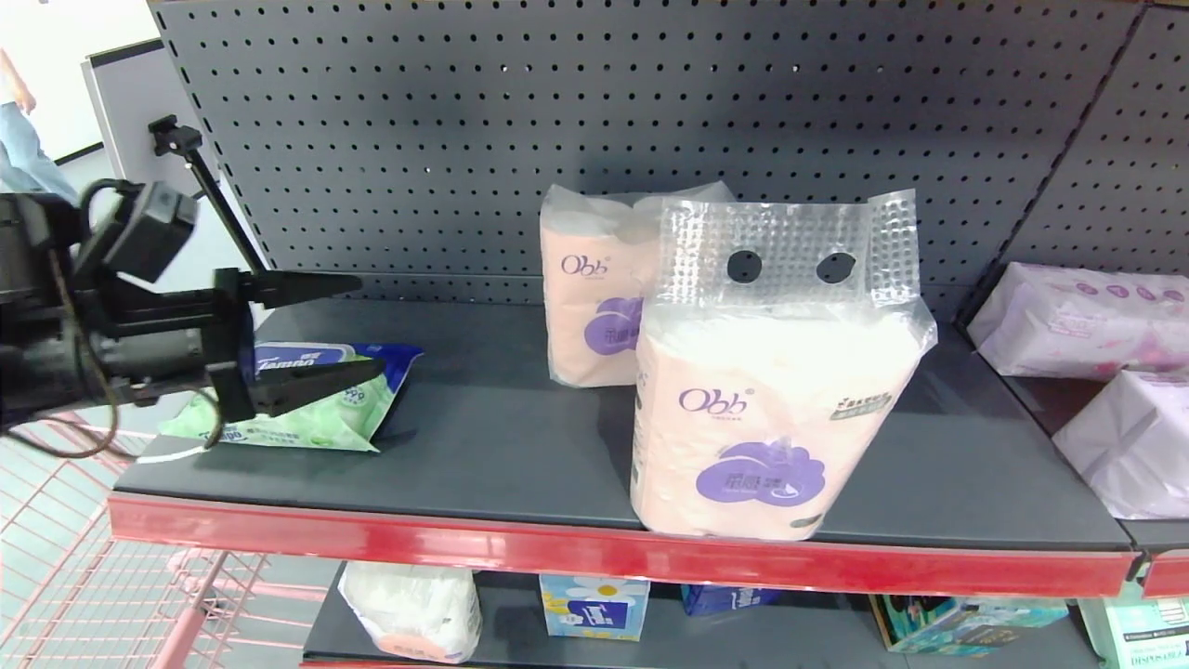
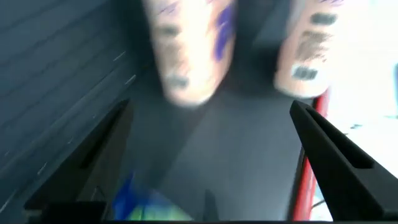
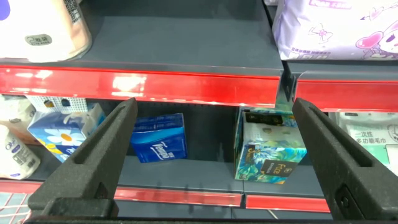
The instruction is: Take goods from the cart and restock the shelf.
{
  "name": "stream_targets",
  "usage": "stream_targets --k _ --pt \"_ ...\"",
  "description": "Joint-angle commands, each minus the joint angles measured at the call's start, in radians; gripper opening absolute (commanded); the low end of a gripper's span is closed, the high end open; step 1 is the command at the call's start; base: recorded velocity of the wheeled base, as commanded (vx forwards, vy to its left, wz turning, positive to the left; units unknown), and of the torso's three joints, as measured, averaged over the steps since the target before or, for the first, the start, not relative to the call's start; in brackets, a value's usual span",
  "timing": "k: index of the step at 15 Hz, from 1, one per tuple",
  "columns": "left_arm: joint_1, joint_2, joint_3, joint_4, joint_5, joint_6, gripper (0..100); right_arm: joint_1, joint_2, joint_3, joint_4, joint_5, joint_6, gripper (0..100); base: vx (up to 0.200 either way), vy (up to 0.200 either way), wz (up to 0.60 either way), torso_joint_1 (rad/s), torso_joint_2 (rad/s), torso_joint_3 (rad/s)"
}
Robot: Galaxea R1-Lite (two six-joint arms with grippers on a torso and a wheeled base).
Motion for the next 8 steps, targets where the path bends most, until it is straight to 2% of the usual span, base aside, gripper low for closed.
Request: stream_targets --k 1,2,4,5,6,8 --pt "0.132 -0.342 0.171 0.147 0.092 -0.030 100 0.000 0.001 0.000 0.000 0.000 0.000 100 0.000 0.000 0.00 0.000 0.00 0.000" --pt "0.132 -0.421 0.199 0.205 0.099 -0.054 100 0.000 0.001 0.000 0.000 0.000 0.000 100 0.000 0.000 0.00 0.000 0.00 0.000" --pt "0.097 -0.635 0.242 0.343 0.154 -0.169 100 0.000 0.001 0.000 0.000 0.000 0.000 100 0.000 0.000 0.00 0.000 0.00 0.000" --pt "0.059 -0.701 0.245 0.397 0.223 -0.228 100 0.000 0.001 0.000 0.000 0.000 0.000 100 0.000 0.000 0.00 0.000 0.00 0.000" --pt "0.008 -0.768 0.245 0.448 0.362 -0.290 100 0.000 0.001 0.000 0.000 0.000 0.000 100 0.000 0.000 0.00 0.000 0.00 0.000" --pt "-0.089 -0.837 0.253 0.486 0.620 -0.381 100 0.002 0.001 0.000 0.000 0.000 0.000 100 0.000 0.000 0.00 0.000 0.00 0.000"
